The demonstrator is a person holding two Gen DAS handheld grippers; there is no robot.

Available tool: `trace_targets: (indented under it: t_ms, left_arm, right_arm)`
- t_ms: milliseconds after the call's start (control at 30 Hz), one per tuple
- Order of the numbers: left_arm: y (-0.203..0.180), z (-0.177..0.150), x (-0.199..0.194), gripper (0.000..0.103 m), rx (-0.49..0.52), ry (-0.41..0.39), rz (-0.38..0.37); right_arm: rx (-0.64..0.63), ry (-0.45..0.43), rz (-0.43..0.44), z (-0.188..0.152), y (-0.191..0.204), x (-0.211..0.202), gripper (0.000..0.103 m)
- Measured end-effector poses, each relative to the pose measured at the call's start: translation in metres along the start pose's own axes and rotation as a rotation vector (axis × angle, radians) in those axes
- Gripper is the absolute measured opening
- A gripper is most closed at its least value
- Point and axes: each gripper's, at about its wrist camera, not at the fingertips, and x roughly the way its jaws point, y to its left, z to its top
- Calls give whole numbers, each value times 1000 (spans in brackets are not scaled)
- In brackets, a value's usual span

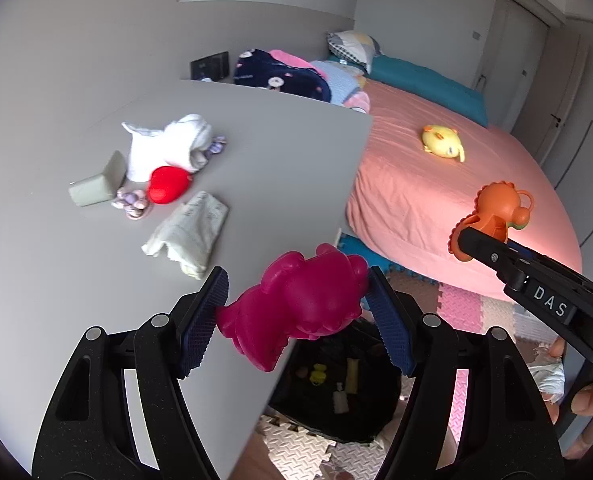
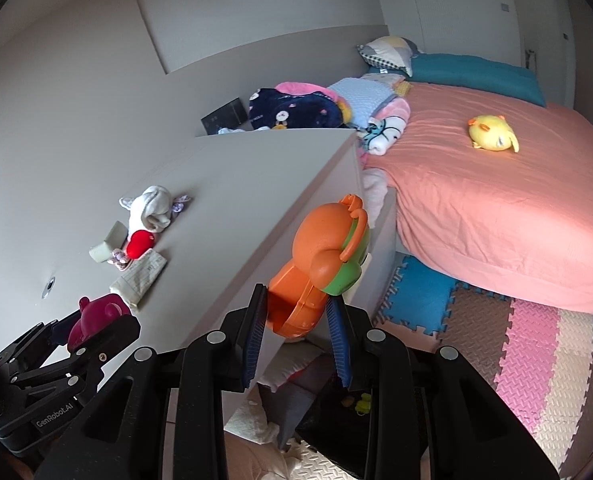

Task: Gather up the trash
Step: 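Carry the pink toy and orange toy over the black bin and release both, then bring both open grippers back up to the desk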

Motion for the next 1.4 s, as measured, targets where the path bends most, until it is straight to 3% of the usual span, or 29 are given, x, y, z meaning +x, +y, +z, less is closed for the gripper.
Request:
trace_targets:
  t_ms: [600, 933, 967, 1000, 1033, 1067, 1400]
  left_arm:
    - [-66, -13, 19, 69, 146, 54, -99]
    - [-90, -26, 36, 69, 216, 133, -142]
    - [-91, -28, 40, 75, 221, 157, -138]
    - [-91, -29, 43, 83, 220, 177, -129]
    - [-89, -30, 46, 96, 210, 187, -111]
    - [-86, -30, 46, 96, 200, 186, -97]
    - [-68, -29, 48, 96, 140, 204, -81]
  right_arm:
    - [91, -10, -95, -12, -64, -24, 32]
    - [114, 37, -126, -17, -81, -14, 32]
    - [114, 49, -130, -17, -82, -11, 39]
    - [120, 61, -140, -18, -83, -9, 58]
    - [129, 63, -150, -18, -85, -8, 65]
    - [138, 51, -160, -18, -86, -9, 69]
    - [160, 28, -188, -18, -95, -13, 71]
